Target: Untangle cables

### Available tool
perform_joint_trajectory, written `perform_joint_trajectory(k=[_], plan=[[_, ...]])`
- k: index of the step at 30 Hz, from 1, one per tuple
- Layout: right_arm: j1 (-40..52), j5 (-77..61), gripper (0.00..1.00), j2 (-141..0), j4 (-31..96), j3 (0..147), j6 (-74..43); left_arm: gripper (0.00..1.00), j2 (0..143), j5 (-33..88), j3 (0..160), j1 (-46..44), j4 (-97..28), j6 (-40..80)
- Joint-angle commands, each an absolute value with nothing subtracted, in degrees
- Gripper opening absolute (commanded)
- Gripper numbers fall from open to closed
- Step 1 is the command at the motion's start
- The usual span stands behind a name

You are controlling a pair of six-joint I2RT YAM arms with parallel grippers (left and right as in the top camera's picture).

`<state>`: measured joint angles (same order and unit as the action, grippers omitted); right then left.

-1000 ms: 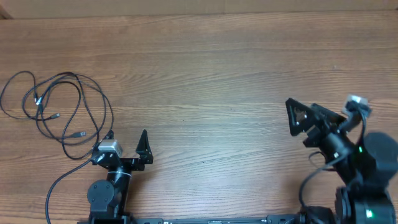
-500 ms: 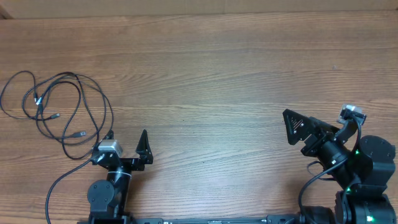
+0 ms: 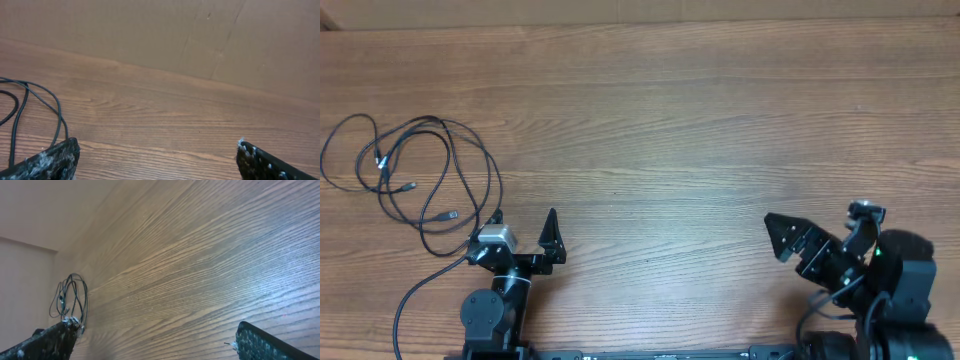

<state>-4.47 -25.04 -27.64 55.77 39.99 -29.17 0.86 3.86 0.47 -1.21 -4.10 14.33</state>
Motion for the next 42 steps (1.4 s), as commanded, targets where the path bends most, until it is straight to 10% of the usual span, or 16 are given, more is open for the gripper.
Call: perform_joint_trajectory(k=[1,42], plan=[[-4.6,-24.5,1.0,-22.0,55.7,35.9,-28.7,1.0,0.3,4.1,0.3,-1.5,-4.2,12.6],[0.7,-24.5,1.0,-0.2,51.8,14.9,-28.7,1.0,0.3,4.1,0.3,-1.5,-4.2,12.6]])
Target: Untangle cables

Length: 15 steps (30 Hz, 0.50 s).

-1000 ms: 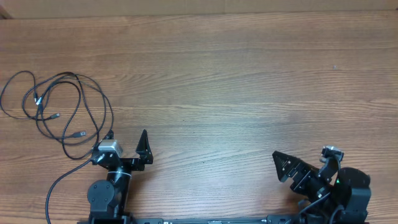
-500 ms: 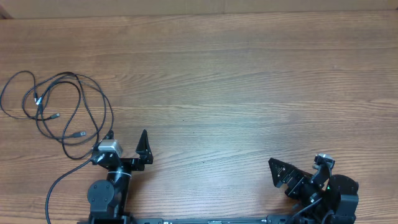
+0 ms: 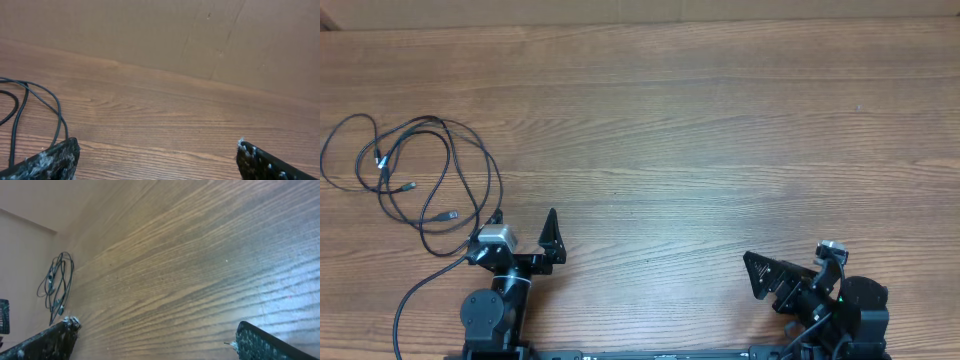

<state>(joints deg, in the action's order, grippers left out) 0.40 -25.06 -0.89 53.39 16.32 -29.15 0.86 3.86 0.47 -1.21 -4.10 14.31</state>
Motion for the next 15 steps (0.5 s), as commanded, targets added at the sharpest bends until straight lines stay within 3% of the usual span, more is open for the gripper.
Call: perform_joint_trajectory(k=[1,5,10,15], plan=[[0.7,-24.5,1.0,-0.2,50.0,13.8,-28.7,1.0,0.3,4.1,0.3,-1.5,-4.2,12.6],[1.0,-23.9,1.0,-0.1,44.5,10.3,-28.7,0.99,0.3,4.1,0.3,-1.5,-4.2,12.6],[1.9,-23.9,1.0,-0.1,23.9,10.3,-28.7,0.99,0.3,4.1,0.3,-1.5,-4.2,12.6],[1.9,-23.9,1.0,-0.1,12.0,10.3,-28.7,1.0,0.3,4.1,0.3,-1.5,-4.2,12.6]])
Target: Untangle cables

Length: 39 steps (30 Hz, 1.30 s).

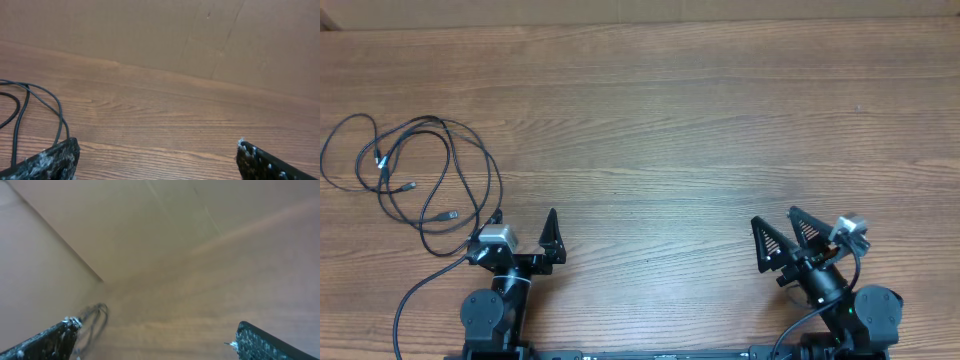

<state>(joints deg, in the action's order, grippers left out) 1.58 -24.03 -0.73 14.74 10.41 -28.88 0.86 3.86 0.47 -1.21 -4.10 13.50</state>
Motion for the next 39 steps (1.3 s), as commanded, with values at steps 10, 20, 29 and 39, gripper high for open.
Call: perform_joint_trajectory(k=[10,20,29,39], plan=[[1.9,-23.9,1.0,-0.1,6.9,8.6,-28.7,0.99,0.3,4.1,0.3,-1.5,-4.2,12.6],[1.9,-23.9,1.0,-0.1,5.1,8.1,-28.7,1.0,0.3,4.1,0.3,-1.5,-4.2,12.6],[1.9,-23.9,1.0,-0.1,-1.1,1.7,-28.7,1.0,0.3,4.1,0.3,-1.5,-4.2,12.6],[3.0,-23.6,1.0,-0.1,3.1,0.4,-28.7,1.0,0.3,4.1,0.3,-1.5,-4.2,12.6]])
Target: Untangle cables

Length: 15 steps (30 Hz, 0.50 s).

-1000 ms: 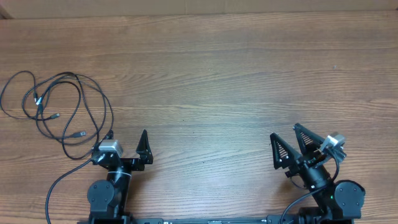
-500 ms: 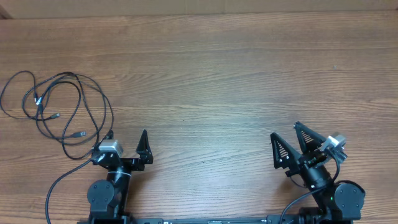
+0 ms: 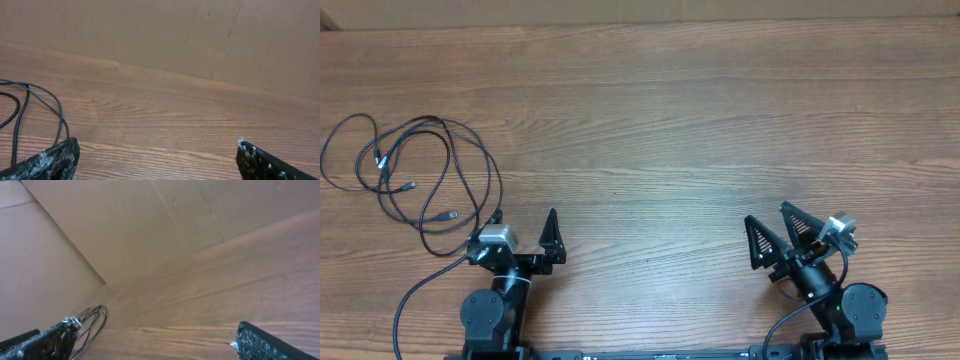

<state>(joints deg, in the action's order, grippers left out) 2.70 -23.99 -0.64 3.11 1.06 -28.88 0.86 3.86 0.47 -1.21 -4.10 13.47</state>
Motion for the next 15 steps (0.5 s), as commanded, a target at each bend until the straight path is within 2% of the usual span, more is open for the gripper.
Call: perform_joint_trajectory(k=[1,15], plan=[[3.0,-23.1,1.0,-0.1,3.1,0.4,-28.0,1.0,0.3,4.1,0.3,-1.5,-4.2,12.6],[3.0,1.5,1.0,-0.1,4.8,0.4,-10.9,1.0,0.3,4.1,0.3,-1.5,-4.2,12.6]])
